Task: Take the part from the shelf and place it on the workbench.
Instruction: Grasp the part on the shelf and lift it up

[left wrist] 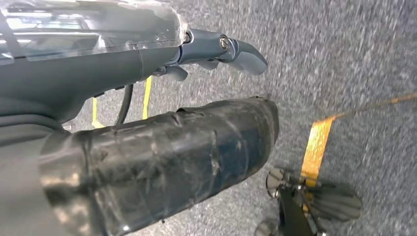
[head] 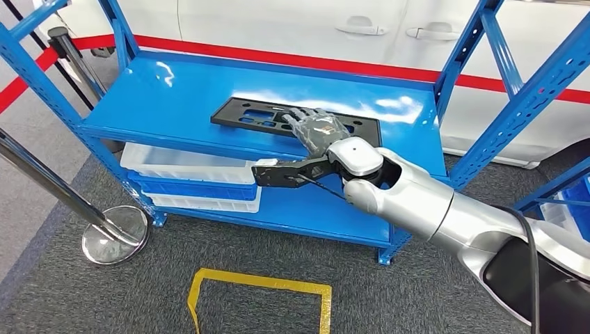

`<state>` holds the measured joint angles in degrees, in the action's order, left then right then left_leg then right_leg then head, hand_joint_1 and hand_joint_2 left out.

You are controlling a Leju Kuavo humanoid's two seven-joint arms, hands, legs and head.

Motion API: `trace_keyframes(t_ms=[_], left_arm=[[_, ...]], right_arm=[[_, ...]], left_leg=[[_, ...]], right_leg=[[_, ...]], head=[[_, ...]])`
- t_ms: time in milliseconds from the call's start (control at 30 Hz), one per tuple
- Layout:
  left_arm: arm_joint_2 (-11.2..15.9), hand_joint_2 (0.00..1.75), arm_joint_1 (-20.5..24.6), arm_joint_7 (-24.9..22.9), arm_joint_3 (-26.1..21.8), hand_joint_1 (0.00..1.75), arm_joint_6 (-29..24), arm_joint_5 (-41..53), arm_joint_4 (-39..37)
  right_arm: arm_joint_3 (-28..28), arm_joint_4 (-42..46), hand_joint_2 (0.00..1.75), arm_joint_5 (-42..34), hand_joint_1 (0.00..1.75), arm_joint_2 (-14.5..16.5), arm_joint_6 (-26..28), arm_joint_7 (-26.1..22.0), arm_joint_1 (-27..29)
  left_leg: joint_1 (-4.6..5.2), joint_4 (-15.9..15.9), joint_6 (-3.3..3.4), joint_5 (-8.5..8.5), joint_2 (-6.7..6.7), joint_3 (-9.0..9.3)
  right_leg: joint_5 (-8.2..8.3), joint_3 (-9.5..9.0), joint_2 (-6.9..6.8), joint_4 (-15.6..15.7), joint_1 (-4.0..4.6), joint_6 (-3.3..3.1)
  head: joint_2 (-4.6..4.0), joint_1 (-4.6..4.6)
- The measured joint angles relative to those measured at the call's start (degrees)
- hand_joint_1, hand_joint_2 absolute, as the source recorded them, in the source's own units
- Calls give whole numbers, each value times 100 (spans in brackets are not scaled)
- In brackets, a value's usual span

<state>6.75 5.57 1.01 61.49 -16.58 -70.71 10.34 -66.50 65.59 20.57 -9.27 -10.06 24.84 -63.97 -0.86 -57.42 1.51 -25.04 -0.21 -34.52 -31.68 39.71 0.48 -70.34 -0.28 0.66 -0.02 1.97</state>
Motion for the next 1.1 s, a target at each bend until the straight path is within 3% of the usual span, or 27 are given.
trace_keyframes(t_ms=[33,67,100,167,200,267,400,433,500,533,567,600,633,700,733,767,867,933,1033,1067,1100], left_arm=[[0,0,1,0,0,0,1,0,0],[0,0,1,0,1,0,2,0,0],[0,0,0,-1,1,0,4,-1,0],[0,0,-4,-2,1,0,5,-2,0],[0,0,-4,-2,1,0,6,-3,0],[-1,0,-1,-9,1,0,7,-7,0],[-2,0,6,-28,1,0,9,-15,0],[-2,0,8,-31,1,0,8,-16,0],[-1,0,12,-35,1,0,5,-17,0],[1,0,12,-37,1,0,4,-17,0],[1,0,7,-39,2,0,4,-18,0],[-1,0,0,-42,2,0,5,-19,0],[-1,0,-6,-45,3,0,6,-19,0],[2,0,-11,-48,3,0,8,-20,0],[4,0,-8,-48,3,0,9,-22,0],[7,0,-2,-46,3,0,11,-24,0],[6,0,13,-42,3,0,20,-28,0],[2,0,6,-41,3,0,22,-30,0],[0,0,6,-41,3,0,22,-32,0],[0,0,7,-42,3,0,21,-33,0],[0,0,7,-42,3,0,20,-33,0]], right_arm=[[-4,-6,0,1,0,0,0,-5,15],[-11,-12,0,5,0,0,-1,-15,32],[-18,-19,0,12,0,0,-1,-24,44],[-27,-34,0,33,0,0,-1,-38,48],[-29,-42,0,43,0,1,-1,-41,42],[-35,-52,0,60,0,5,0,-49,24],[-39,-69,0,87,0,9,5,-67,13],[-39,-74,0,89,0,12,7,-72,11],[-40,-79,0,91,0,19,8,-84,19],[-44,-81,0,91,0,22,8,-89,29],[-48,-85,0,91,0,22,8,-90,41],[-52,-91,0,90,0,22,7,-91,48],[-55,-96,0,87,0,22,6,-91,52],[-56,-105,0,73,0,26,1,-92,51],[-56,-110,0,62,0,31,-5,-93,48],[-56,-117,0,51,0,35,-15,-96,47],[-54,-137,0,22,0,46,-48,-105,51],[-50,-148,0,9,0,48,-58,-108,41],[-54,-178,0,-1,0,48,-62,-112,45],[-57,-190,0,-1,0,48,-63,-119,58],[-61,-201,0,0,0,48,-63,-128,69]], left_leg=[[3,-1,13,-10,-1,7],[4,-2,19,-22,-5,18],[5,-5,20,-37,-12,34],[4,-17,-1,-80,-29,79],[14,-25,-24,-104,-38,94],[30,-35,-81,-129,-48,93],[26,-137,-197,-235,-35,69],[20,-353,-224,-360,-26,-22],[12,-1076,-267,-675,-14,-391],[11,-1421,-281,-771,-14,-593],[11,-1603,-288,-764,-14,-725],[12,-1571,-285,-650,-14,-756],[12,-1320,-272,-440,-14,-673],[30,-556,-214,-22,-16,-335],[47,-255,-177,74,-17,-191],[64,-93,-146,92,-18,-109],[56,8,-78,46,-14,-49],[22,62,-31,47,-5,10],[18,60,22,11,-1,43],[19,46,28,-7,-5,49],[19,29,29,-32,-11,59]], right_leg=[[-63,181,0,-297,-4,2],[-21,281,-1,-418,-10,0],[127,272,-1,-321,-17,-7],[559,0,-2,346,-24,-37],[696,-157,-3,680,-12,-53],[739,-347,-3,1058,7,-95],[703,-447,3,1184,-14,-184],[701,-477,2,1208,-27,-211],[686,-511,3,1221,-31,-252],[675,-520,4,1219,-27,-262],[661,-531,7,1216,-22,-267],[645,-547,10,1213,-19,-268],[624,-571,14,1209,-16,-264],[574,-628,18,1203,-5,-242],[552,-645,20,1197,3,-223],[537,-649,19,1195,9,-200],[496,-655,14,1195,19,-122],[345,-571,6,976,23,-71],[-76,-3,-4,-69,3,-22],[-111,169,-5,-329,-5,-13],[-32,243,-8,-382,-14,-9]], head=[[0,-1],[0,-1],[0,-2],[0,-3],[0,-2],[0,-2],[0,12],[0,24],[0,43],[0,46],[0,45],[0,45],[0,45],[0,44],[0,45],[0,46],[0,44],[0,31],[0,15],[0,15],[0,14]])
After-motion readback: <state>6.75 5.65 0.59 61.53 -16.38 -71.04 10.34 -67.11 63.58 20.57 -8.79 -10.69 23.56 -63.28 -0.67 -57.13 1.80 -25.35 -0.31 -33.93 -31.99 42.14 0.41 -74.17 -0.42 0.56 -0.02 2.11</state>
